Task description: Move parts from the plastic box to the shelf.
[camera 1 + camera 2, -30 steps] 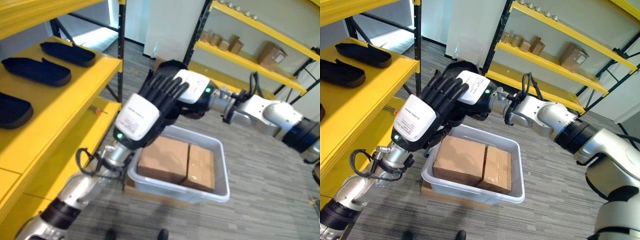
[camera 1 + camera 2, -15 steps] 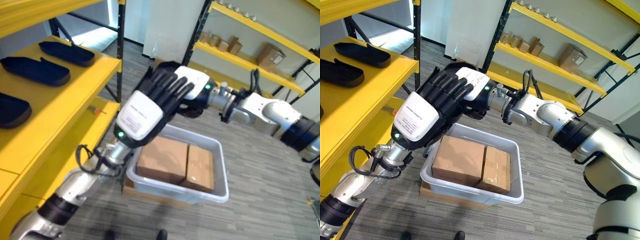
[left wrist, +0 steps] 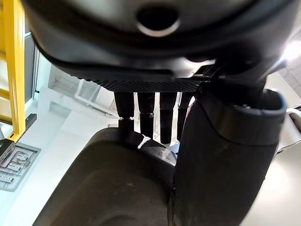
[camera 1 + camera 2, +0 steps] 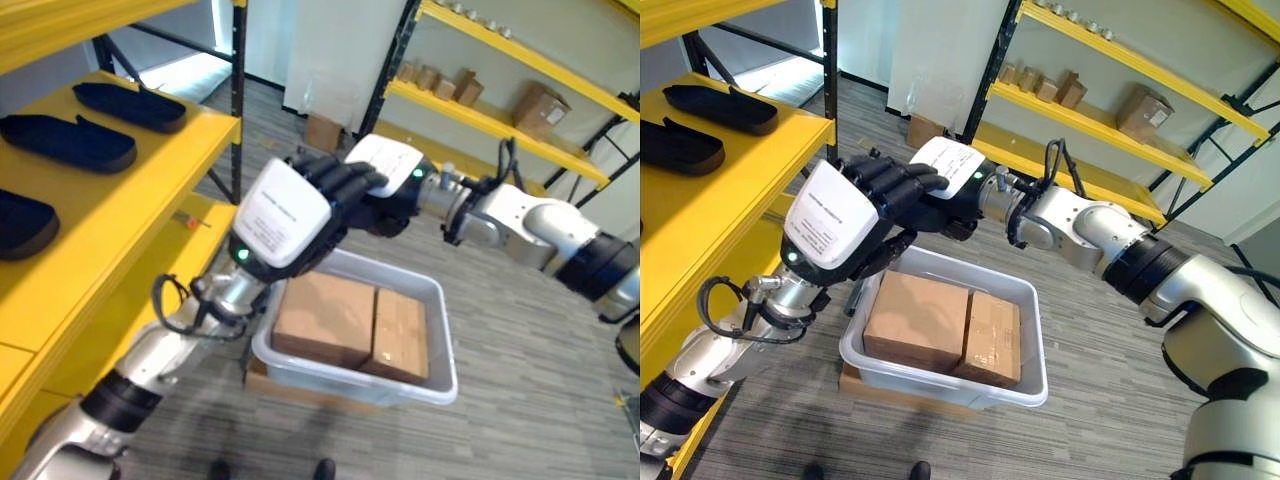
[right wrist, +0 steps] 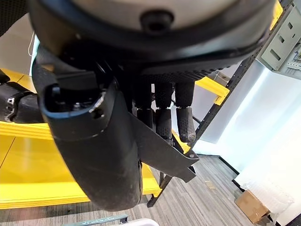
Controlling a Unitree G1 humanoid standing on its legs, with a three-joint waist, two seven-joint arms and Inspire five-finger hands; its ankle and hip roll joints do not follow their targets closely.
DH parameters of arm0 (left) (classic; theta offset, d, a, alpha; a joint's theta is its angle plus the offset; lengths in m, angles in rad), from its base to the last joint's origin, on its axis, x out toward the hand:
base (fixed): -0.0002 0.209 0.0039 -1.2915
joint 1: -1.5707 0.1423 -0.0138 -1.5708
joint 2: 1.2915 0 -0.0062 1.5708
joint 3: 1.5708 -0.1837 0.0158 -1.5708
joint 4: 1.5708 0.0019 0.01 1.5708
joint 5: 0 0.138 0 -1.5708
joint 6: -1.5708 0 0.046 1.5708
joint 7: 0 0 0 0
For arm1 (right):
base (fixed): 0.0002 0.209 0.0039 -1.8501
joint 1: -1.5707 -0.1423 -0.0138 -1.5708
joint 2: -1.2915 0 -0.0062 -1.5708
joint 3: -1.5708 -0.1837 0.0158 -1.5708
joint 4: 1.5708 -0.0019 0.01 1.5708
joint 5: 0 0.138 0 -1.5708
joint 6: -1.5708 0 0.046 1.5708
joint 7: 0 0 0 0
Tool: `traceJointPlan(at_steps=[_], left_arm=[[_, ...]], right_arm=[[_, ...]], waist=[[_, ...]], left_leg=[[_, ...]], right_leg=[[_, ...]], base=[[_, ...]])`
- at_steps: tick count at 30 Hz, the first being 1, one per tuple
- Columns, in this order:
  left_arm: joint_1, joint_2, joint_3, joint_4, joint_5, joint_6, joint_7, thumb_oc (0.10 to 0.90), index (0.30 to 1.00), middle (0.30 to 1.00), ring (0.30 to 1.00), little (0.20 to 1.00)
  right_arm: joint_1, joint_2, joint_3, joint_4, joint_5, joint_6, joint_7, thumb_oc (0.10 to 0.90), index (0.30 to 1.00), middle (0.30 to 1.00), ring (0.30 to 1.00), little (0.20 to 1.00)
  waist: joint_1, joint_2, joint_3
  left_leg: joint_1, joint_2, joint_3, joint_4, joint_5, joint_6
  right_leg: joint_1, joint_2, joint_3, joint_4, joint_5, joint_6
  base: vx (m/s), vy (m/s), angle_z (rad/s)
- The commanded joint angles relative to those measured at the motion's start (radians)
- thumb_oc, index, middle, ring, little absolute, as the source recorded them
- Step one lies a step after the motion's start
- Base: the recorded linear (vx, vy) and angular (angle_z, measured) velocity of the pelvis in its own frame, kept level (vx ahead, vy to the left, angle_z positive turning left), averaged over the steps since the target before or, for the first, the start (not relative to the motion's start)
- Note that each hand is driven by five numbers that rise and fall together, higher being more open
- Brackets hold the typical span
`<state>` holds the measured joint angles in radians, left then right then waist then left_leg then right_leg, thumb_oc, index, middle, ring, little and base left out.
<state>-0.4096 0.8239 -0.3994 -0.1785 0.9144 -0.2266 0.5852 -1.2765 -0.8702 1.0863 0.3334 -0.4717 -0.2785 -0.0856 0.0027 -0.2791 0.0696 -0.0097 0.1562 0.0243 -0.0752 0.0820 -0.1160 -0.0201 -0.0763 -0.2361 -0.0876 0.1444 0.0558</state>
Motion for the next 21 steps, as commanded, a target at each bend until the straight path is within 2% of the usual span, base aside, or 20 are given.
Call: traceJointPlan(at_steps=[1, 14, 21], left_arm=[[0.017, 0.079, -0.013, 0.054, 0.062, 0.021, -0.035, 0.400, 0.300, 0.300, 0.300, 0.300], [0.209, 0.202, 0.169, 0.093, 0.080, 0.044, -0.020, 0.400, 0.300, 0.300, 0.300, 0.300], [0.225, 0.267, 0.203, 0.138, 0.091, 0.056, -0.016, 0.400, 0.300, 0.300, 0.300, 0.300]], right_arm=[[-0.212, -0.037, -0.126, 0.028, 0.061, 0.035, -0.090, 0.400, 0.300, 0.300, 0.300, 0.300], [-0.171, -0.111, -0.149, -0.005, 0.069, 0.013, -0.074, 0.400, 0.300, 0.300, 0.300, 0.300], [-0.165, -0.122, -0.149, -0.002, 0.072, 0.005, -0.069, 0.400, 0.300, 0.300, 0.300, 0.300]], waist=[[0.012, 0.037, -0.078], [0.029, 0.050, -0.073], [0.030, 0.061, -0.074]], left_leg=[[0.089, 0.040, 0.016, -0.012, -0.112, 0.019], [0.094, 0.036, 0.013, -0.012, -0.112, 0.020], [0.095, 0.035, 0.011, -0.012, -0.111, 0.018]], right_leg=[[0.053, -0.081, 0.028, 0.003, -0.030, 0.123], [0.059, -0.085, 0.022, 0.003, -0.031, 0.126], [0.063, -0.086, 0.019, 0.003, -0.033, 0.126]], base=[[0.04, 0.013, 0.00], [0.00, 0.000, 0.00], [0.00, 0.000, 0.00]])
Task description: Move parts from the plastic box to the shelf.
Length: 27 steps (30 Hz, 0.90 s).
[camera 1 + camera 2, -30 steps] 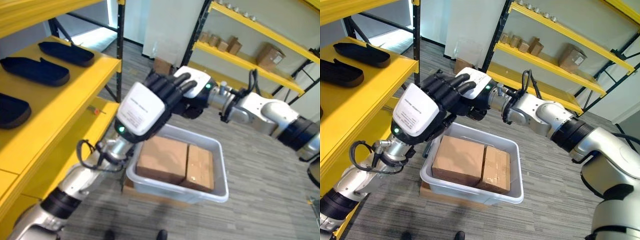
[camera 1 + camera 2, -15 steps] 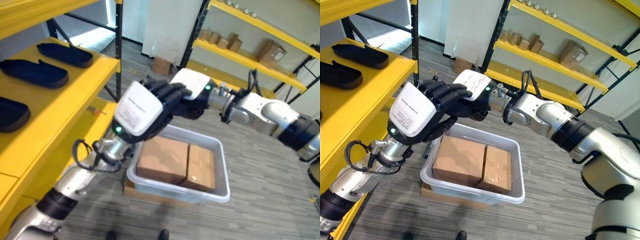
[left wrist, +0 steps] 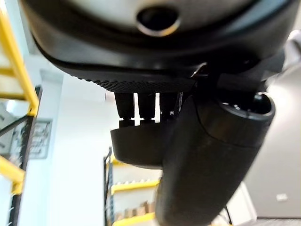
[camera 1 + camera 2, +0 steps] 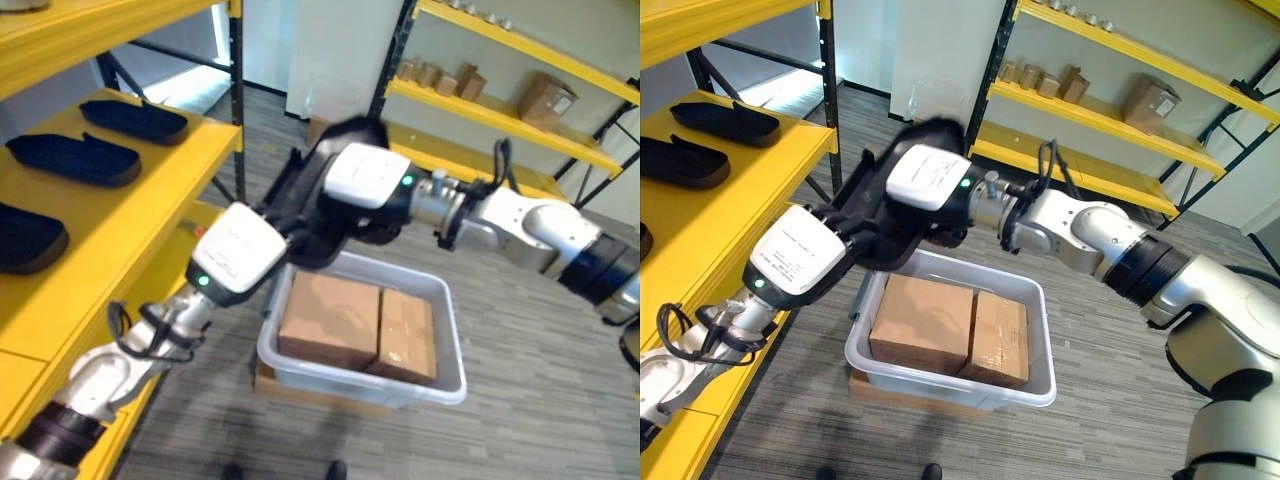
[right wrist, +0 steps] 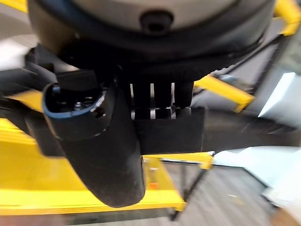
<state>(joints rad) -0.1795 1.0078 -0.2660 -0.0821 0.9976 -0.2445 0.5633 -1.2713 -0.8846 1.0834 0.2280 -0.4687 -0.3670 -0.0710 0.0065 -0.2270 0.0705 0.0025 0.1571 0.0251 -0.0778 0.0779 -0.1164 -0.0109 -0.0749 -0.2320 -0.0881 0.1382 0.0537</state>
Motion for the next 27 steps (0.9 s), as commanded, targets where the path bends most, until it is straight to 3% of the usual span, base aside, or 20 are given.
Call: traceJointPlan(at_steps=[1, 7, 12, 27], left_arm=[[-0.006, 0.103, 0.079, 0.055, 0.009, 0.079, 0.007, 0.400, 0.300, 0.300, 0.300, 0.300], [-0.009, 0.161, 0.111, 0.060, 0.010, 0.083, 0.009, 0.400, 0.300, 0.300, 0.300, 0.300], [-0.015, 0.163, 0.124, 0.063, 0.002, 0.089, 0.009, 0.400, 0.300, 0.300, 0.300, 0.300], [0.019, -0.036, 0.135, 0.006, -0.079, 0.073, 0.001, 0.400, 0.300, 0.300, 0.300, 0.300]], right_arm=[[-0.168, -0.110, -0.147, 0.104, 0.069, 0.093, -0.081, 0.400, 0.300, 0.300, 0.300, 0.300], [-0.164, -0.121, -0.148, 0.097, 0.072, 0.086, -0.075, 0.400, 0.300, 0.300, 0.300, 0.300], [-0.154, -0.120, -0.160, 0.096, 0.073, 0.086, -0.074, 0.400, 0.300, 0.300, 0.300, 0.300], [-0.114, -0.109, -0.222, 0.108, 0.071, 0.107, -0.078, 0.400, 0.300, 0.300, 0.300, 0.300]], waist=[[0.027, 0.014, -0.074], [0.028, 0.030, -0.073], [0.027, 0.038, -0.070], [0.020, 0.055, -0.068]], left_leg=[[0.084, 0.032, 0.010, -0.009, -0.107, 0.018], [0.086, 0.030, 0.007, -0.009, -0.106, 0.017], [0.086, 0.028, 0.007, -0.009, -0.104, 0.017], [0.091, 0.021, 0.011, -0.009, -0.104, 0.023]], right_leg=[[0.054, -0.088, 0.015, 0.003, -0.026, 0.129], [0.057, -0.092, 0.013, 0.003, -0.026, 0.129], [0.057, -0.094, 0.013, 0.003, -0.027, 0.129], [0.060, -0.101, 0.016, 0.003, -0.028, 0.124]], base=[[0.00, 0.000, 0.00], [0.00, 0.000, 0.00], [0.00, 0.000, 0.00], [0.00, 0.000, 0.00]])
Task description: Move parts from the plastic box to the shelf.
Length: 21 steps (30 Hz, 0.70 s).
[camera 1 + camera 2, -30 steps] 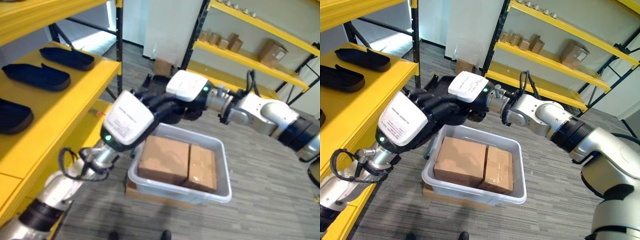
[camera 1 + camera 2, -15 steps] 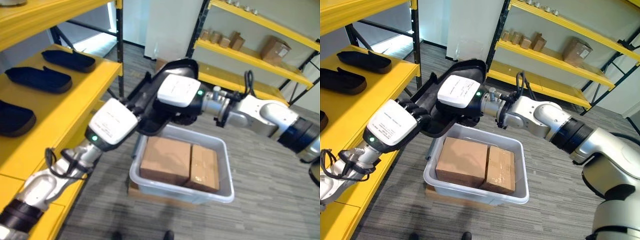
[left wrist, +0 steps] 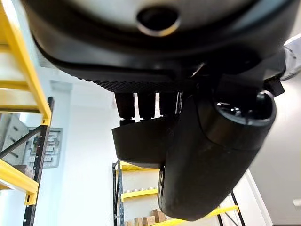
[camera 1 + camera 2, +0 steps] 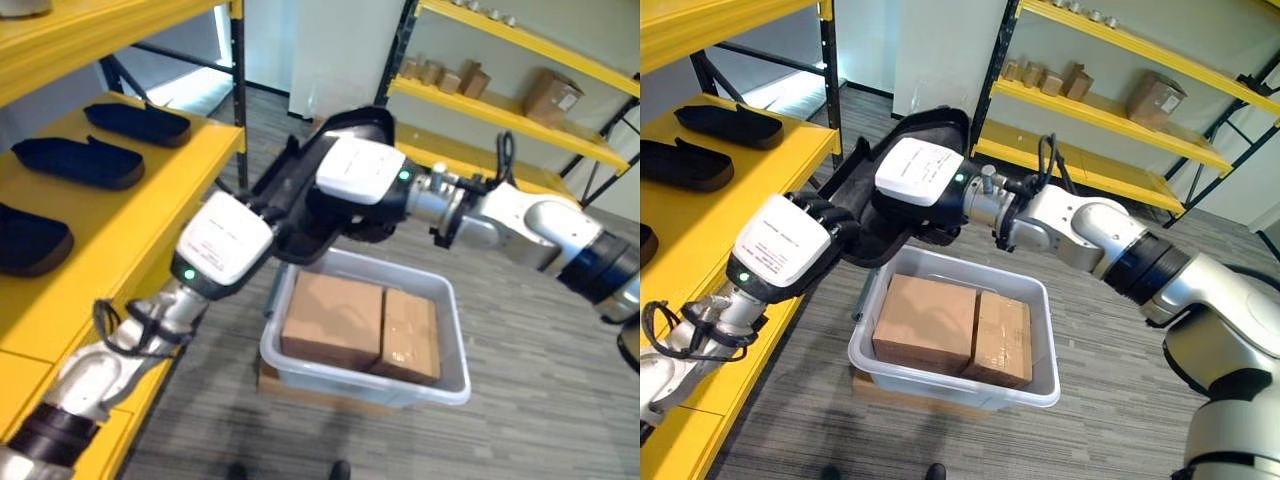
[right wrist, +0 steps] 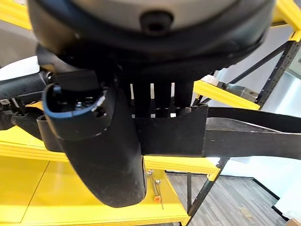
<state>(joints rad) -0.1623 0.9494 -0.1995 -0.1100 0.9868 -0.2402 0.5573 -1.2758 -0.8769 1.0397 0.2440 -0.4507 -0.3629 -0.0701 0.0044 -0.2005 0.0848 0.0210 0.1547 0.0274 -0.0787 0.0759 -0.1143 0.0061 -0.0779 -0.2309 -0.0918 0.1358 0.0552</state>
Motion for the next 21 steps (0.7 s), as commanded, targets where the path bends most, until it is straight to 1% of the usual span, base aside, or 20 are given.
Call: traceJointPlan(at_steps=[1, 3, 10, 14, 16, 17, 19, 20, 21], left_arm=[[0.006, 0.023, 0.071, 0.030, -0.069, 0.068, 0.004, 0.400, 0.300, 0.300, 0.300, 0.300], [0.017, -0.010, 0.073, 0.008, -0.103, 0.057, -0.004, 0.400, 0.300, 0.300, 0.300, 0.300], [0.026, -0.056, 0.066, -0.022, -0.145, 0.046, -0.014, 0.400, 0.300, 0.300, 0.300, 0.300], [0.055, -0.116, 0.074, -0.043, -0.204, 0.033, -0.028, 0.400, 0.300, 0.300, 0.300, 0.300], [0.068, -0.127, 0.080, -0.051, -0.220, 0.032, -0.033, 0.400, 0.300, 0.300, 0.300, 0.300], [0.077, -0.154, 0.084, -0.055, -0.252, 0.031, -0.034, 0.400, 0.300, 0.300, 0.300, 0.300], [0.086, -0.173, 0.093, -0.061, -0.279, 0.030, -0.038, 0.400, 0.300, 0.300, 0.300, 0.300], [0.089, -0.176, 0.100, -0.062, -0.288, 0.031, -0.037, 0.400, 0.300, 0.300, 0.300, 0.300], [0.092, -0.177, 0.106, -0.063, -0.292, 0.031, -0.037, 0.400, 0.300, 0.300, 0.300, 0.300]], right_arm=[[-0.106, -0.117, -0.180, 0.090, 0.052, 0.103, -0.079, 0.400, 0.300, 0.300, 0.300, 0.300], [-0.097, -0.112, -0.191, 0.084, 0.057, 0.108, -0.079, 0.400, 0.300, 0.300, 0.300, 0.300], [-0.078, -0.093, -0.207, 0.080, 0.064, 0.116, -0.075, 0.400, 0.300, 0.300, 0.300, 0.300], [-0.051, -0.079, -0.237, 0.073, 0.078, 0.121, -0.073, 0.400, 0.300, 0.300, 0.300, 0.300], [-0.042, -0.079, -0.244, 0.066, 0.080, 0.123, -0.073, 0.400, 0.300, 0.300, 0.300, 0.300], [-0.028, -0.074, -0.258, 0.062, 0.089, 0.126, -0.074, 0.400, 0.300, 0.300, 0.300, 0.300], [-0.002, -0.069, -0.282, 0.056, 0.105, 0.130, -0.073, 0.400, 0.300, 0.300, 0.300, 0.300], [0.010, -0.071, -0.293, 0.048, 0.112, 0.131, -0.075, 0.510, 0.454, 0.454, 0.454, 0.454], [0.023, -0.072, -0.307, 0.039, 0.124, 0.131, -0.076, 0.900, 1.000, 1.000, 1.000, 1.000]], waist=[[0.022, 0.028, -0.084], [0.022, 0.029, -0.085], [0.022, 0.032, -0.085], [0.024, 0.035, -0.084], [0.023, 0.035, -0.085], [0.022, 0.037, -0.083], [0.021, 0.041, -0.083], [0.022, 0.042, -0.082], [0.021, 0.044, -0.082]], left_leg=[[0.073, 0.023, 0.009, -0.009, -0.102, 0.021], [0.074, 0.023, 0.010, -0.009, -0.103, 0.023], [0.074, 0.023, 0.011, -0.009, -0.101, 0.025], [0.071, 0.020, 0.011, -0.009, -0.101, 0.028], [0.071, 0.020, 0.011, -0.009, -0.100, 0.029], [0.069, 0.018, 0.011, -0.009, -0.099, 0.030], [0.070, 0.018, 0.011, -0.009, -0.099, 0.031], [0.070, 0.017, 0.010, -0.009, -0.098, 0.031], [0.070, 0.017, 0.010, -0.009, -0.098, 0.031]], right_leg=[[0.044, -0.098, 0.015, 0.007, -0.025, 0.122], [0.044, -0.097, 0.017, 0.006, -0.026, 0.121], [0.042, -0.098, 0.019, 0.006, -0.026, 0.118], [0.040, -0.100, 0.020, 0.006, -0.026, 0.118], [0.040, -0.100, 0.021, 0.006, -0.026, 0.118], [0.040, -0.101, 0.021, 0.006, -0.026, 0.117], [0.041, -0.102, 0.021, 0.006, -0.026, 0.116], [0.041, -0.103, 0.022, 0.006, -0.025, 0.116], [0.041, -0.103, 0.022, 0.006, -0.025, 0.116]], base=[[0.00, 0.000, 0.00], [0.00, 0.000, 0.00], [0.00, 0.000, 0.00], [0.00, 0.001, -0.02], [0.00, 0.001, -0.02], [0.00, -0.001, -0.03], [0.00, 0.000, -0.02], [0.00, 0.000, 0.00], [0.00, 0.000, 0.00]])
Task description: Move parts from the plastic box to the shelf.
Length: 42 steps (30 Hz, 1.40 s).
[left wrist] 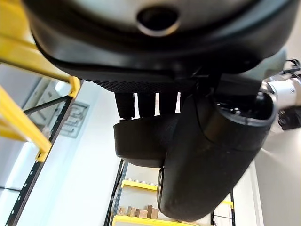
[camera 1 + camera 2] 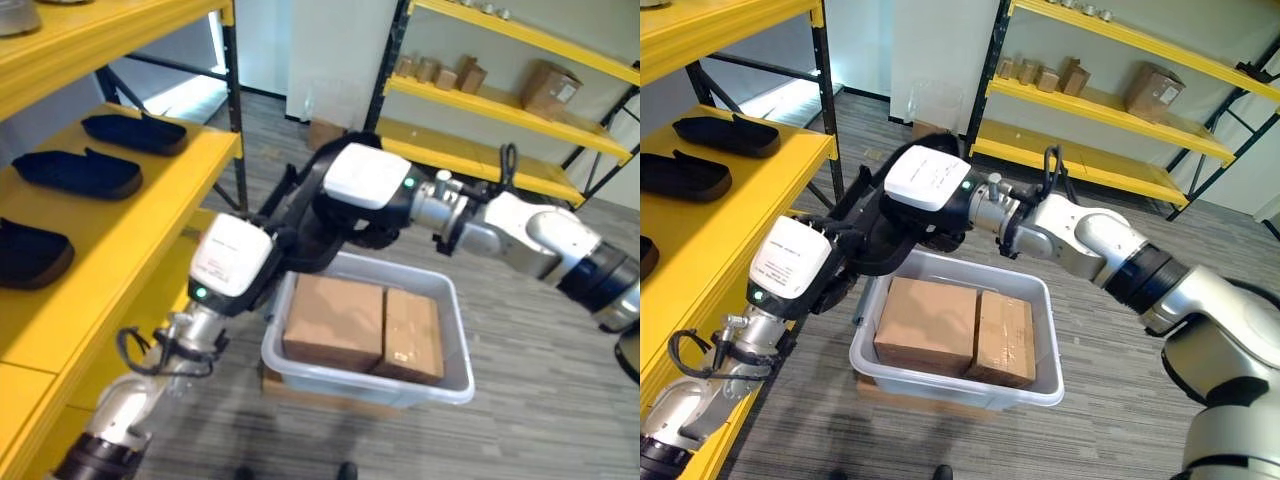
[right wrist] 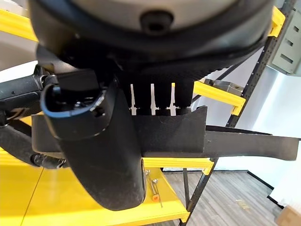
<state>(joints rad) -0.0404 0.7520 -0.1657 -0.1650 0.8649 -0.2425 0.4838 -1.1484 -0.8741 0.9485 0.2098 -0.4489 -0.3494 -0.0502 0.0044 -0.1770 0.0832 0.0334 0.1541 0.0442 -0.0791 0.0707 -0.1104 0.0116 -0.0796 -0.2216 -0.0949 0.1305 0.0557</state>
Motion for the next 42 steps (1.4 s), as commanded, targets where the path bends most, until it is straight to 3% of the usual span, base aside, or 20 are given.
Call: traceJointPlan(at_steps=[1, 8, 18, 22, 27, 29, 33, 38, 42], left_arm=[[-0.028, 0.018, 0.076, -0.009, -0.173, 0.034, 0.038, 0.400, 0.300, 0.300, 0.300, 0.300], [0.001, 0.015, 0.133, -0.017, -0.176, 0.047, 0.042, 0.400, 0.300, 0.300, 0.300, 0.300], [0.075, -0.008, 0.254, -0.018, -0.179, 0.066, 0.053, 0.400, 0.300, 0.300, 0.300, 0.300], [0.101, -0.021, 0.296, -0.018, -0.176, 0.066, 0.050, 0.400, 0.300, 0.300, 0.300, 0.300], [0.129, -0.024, 0.318, -0.027, -0.170, 0.057, 0.035, 0.400, 0.300, 0.300, 0.300, 0.300], [0.137, -0.024, 0.320, -0.028, -0.169, 0.055, 0.031, 0.400, 0.300, 0.300, 0.300, 0.300], [0.163, -0.038, 0.317, -0.018, -0.175, 0.038, 0.025, 0.400, 0.300, 0.300, 0.300, 0.300], [0.174, -0.037, 0.306, -0.044, -0.173, 0.024, 0.024, 0.400, 0.300, 0.300, 0.300, 0.300], [0.170, -0.055, 0.281, -0.065, -0.189, 0.020, 0.047, 0.400, 0.300, 0.300, 0.300, 0.300]], right_arm=[[-0.088, -0.073, -0.232, 0.067, 0.135, 0.117, -0.097, 0.900, 1.000, 1.000, 1.000, 1.000], [0.075, -0.076, -0.376, -0.036, 0.178, 0.117, -0.094, 0.900, 1.000, 1.000, 1.000, 1.000], [0.455, -0.043, -0.665, -0.245, 0.299, 0.088, -0.064, 0.900, 1.000, 1.000, 1.000, 1.000], [0.667, 0.036, -0.824, -0.346, 0.372, 0.067, -0.053, 0.900, 1.000, 1.000, 1.000, 1.000], [0.817, 0.116, -0.910, -0.394, 0.433, 0.058, -0.038, 0.900, 1.000, 1.000, 1.000, 1.000], [0.848, 0.138, -0.923, -0.397, 0.443, 0.062, -0.033, 0.900, 1.000, 1.000, 1.000, 1.000], [0.979, 0.282, -0.946, -0.374, 0.504, 0.050, -0.043, 0.900, 1.000, 1.000, 1.000, 1.000], [1.017, 0.326, -0.924, -0.381, 0.507, 0.042, -0.040, 0.900, 1.000, 1.000, 1.000, 1.000], [0.961, 0.353, -0.847, -0.374, 0.517, 0.031, -0.053, 0.900, 1.000, 1.000, 1.000, 1.000]], waist=[[0.021, 0.022, -0.081], [0.016, 0.035, -0.081], [0.006, 0.060, -0.076], [-0.006, 0.078, -0.074], [-0.018, 0.094, -0.066], [-0.018, 0.096, -0.068], [-0.022, 0.122, -0.055], [-0.024, 0.147, -0.041], [-0.018, 0.180, -0.015]], left_leg=[[0.058, 0.018, -0.006, -0.008, -0.093, 0.028], [0.057, 0.015, -0.007, -0.008, -0.094, 0.030], [0.058, 0.003, -0.004, -0.008, -0.095, 0.035], [0.058, -0.004, -0.003, -0.008, -0.095, 0.038], [0.057, -0.009, 0.001, -0.008, -0.086, 0.040], [0.061, -0.008, 0.001, -0.008, -0.093, 0.040], [0.064, -0.007, -0.001, -0.008, -0.088, 0.039], [0.066, 0.005, -0.010, -0.008, -0.077, 0.033], [0.064, 0.037, -0.015, -0.008, -0.046, 0.018]], right_leg=[[0.036, -0.102, 0.012, 0.009, -0.020, 0.115], [0.035, -0.105, 0.012, 0.009, -0.020, 0.114], [0.038, -0.114, 0.011, 0.009, -0.022, 0.116], [0.036, -0.119, 0.014, 0.010, -0.024, 0.116], [0.034, -0.123, 0.019, 0.013, -0.022, 0.112], [0.038, -0.121, 0.019, 0.011, -0.029, 0.114], [0.039, -0.121, 0.015, 0.030, -0.046, 0.108], [0.034, -0.112, 0.007, 0.070, -0.078, 0.096], [0.012, -0.082, 0.003, 0.131, -0.126, 0.070]], base=[[0.00, 0.000, 0.00], [0.00, 0.001, 0.00], [0.01, 0.000, 0.00], [0.00, 0.000, 0.00], [-0.02, -0.016, -0.02], [0.00, 0.000, 0.00], [-0.02, -0.047, 0.00], [-0.02, -0.064, 0.02], [-0.05, -0.130, 0.02]])
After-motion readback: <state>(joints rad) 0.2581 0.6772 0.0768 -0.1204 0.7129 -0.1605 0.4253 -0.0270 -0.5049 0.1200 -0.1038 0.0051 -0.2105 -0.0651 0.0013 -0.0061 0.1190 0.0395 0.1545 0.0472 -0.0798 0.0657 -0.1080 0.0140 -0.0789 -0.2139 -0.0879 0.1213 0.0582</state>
